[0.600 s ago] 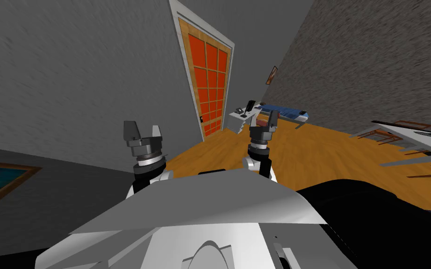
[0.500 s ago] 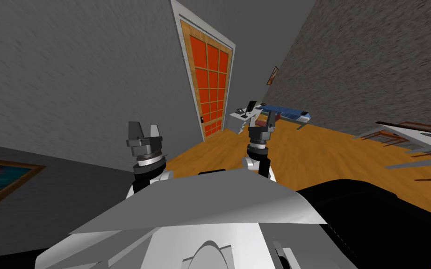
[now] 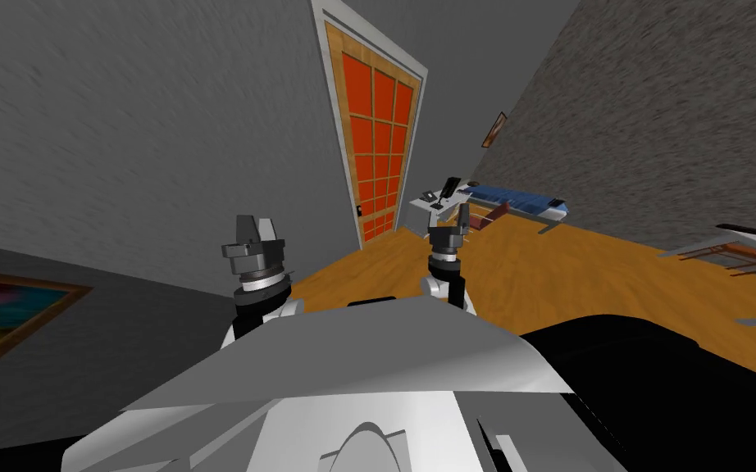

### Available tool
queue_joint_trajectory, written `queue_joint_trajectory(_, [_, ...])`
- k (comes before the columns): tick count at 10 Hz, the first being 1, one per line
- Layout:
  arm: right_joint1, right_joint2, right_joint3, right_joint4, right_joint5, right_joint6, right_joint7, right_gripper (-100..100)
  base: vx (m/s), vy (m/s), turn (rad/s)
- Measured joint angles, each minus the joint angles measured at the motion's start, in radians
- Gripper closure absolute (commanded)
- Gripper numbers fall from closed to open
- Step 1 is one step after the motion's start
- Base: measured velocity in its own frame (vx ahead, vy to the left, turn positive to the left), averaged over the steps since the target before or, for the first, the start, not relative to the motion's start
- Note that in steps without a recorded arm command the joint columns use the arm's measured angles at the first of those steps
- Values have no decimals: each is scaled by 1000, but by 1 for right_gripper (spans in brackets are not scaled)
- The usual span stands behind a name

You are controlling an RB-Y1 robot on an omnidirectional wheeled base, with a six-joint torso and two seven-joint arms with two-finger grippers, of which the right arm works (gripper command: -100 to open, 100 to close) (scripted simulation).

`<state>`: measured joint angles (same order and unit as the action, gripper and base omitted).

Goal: Pull the door open

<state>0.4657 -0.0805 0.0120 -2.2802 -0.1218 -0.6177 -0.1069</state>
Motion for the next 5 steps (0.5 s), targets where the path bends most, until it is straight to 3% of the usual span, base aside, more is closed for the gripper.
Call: queue_joint_trajectory(5, [-26,-30,44,105,-58,-25,-97,-100,110,7,104])
